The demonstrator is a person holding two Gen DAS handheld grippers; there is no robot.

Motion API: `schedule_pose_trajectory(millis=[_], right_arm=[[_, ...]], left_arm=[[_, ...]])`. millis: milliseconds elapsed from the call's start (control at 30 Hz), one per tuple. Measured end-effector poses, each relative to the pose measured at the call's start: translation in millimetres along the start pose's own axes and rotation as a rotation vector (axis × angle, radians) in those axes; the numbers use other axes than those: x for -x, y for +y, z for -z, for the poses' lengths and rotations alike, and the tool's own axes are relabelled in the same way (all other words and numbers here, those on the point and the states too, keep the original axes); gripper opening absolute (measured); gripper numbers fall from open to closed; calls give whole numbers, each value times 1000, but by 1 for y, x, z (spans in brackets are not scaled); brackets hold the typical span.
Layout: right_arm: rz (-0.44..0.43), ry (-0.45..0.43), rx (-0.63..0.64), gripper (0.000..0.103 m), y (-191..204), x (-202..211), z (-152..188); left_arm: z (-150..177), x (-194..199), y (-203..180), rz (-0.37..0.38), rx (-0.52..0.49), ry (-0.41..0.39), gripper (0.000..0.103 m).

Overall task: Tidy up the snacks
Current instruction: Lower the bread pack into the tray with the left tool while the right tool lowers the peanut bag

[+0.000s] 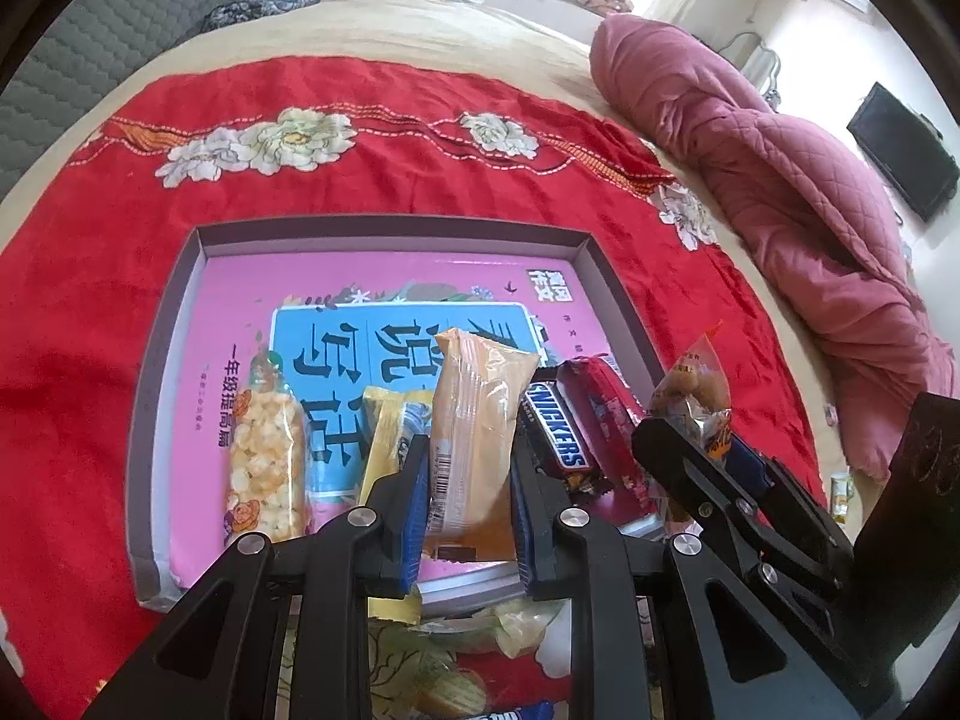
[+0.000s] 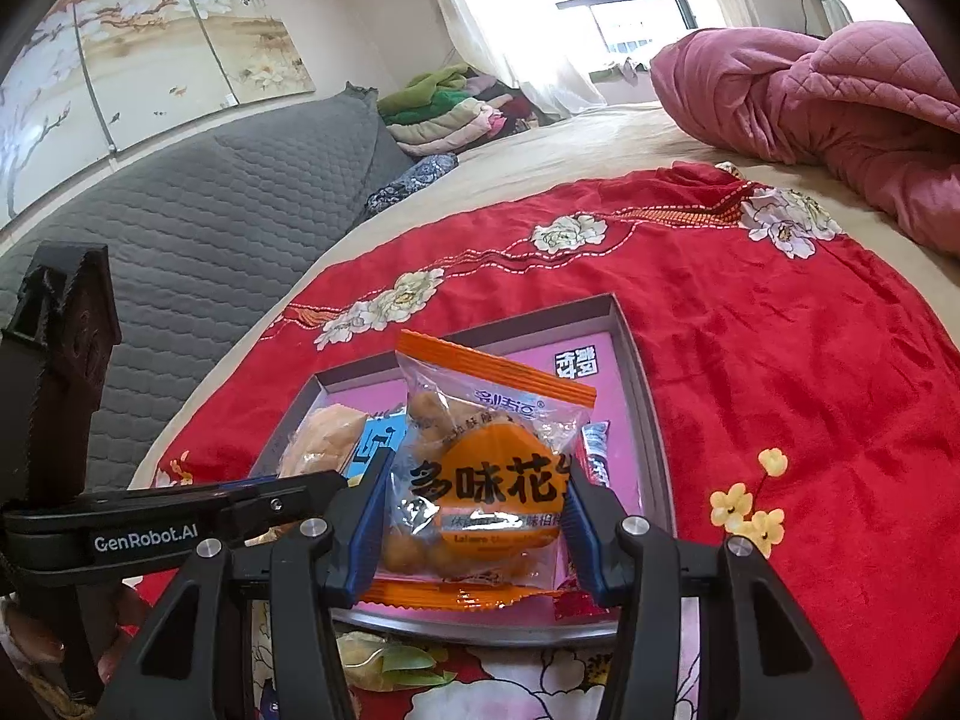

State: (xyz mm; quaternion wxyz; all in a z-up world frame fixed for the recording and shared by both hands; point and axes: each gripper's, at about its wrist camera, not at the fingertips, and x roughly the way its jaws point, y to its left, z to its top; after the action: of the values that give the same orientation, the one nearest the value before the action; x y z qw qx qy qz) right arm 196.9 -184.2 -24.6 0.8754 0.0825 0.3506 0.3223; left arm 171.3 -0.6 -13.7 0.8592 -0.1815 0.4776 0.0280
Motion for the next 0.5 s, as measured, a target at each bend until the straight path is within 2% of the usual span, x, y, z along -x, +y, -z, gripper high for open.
schedule_pose_trajectory(millis=[500], right_arm=[[-1,30,-16,51,-8,-13,4]], left_arm=[[2,-18,-7,-21,-28,39,25]])
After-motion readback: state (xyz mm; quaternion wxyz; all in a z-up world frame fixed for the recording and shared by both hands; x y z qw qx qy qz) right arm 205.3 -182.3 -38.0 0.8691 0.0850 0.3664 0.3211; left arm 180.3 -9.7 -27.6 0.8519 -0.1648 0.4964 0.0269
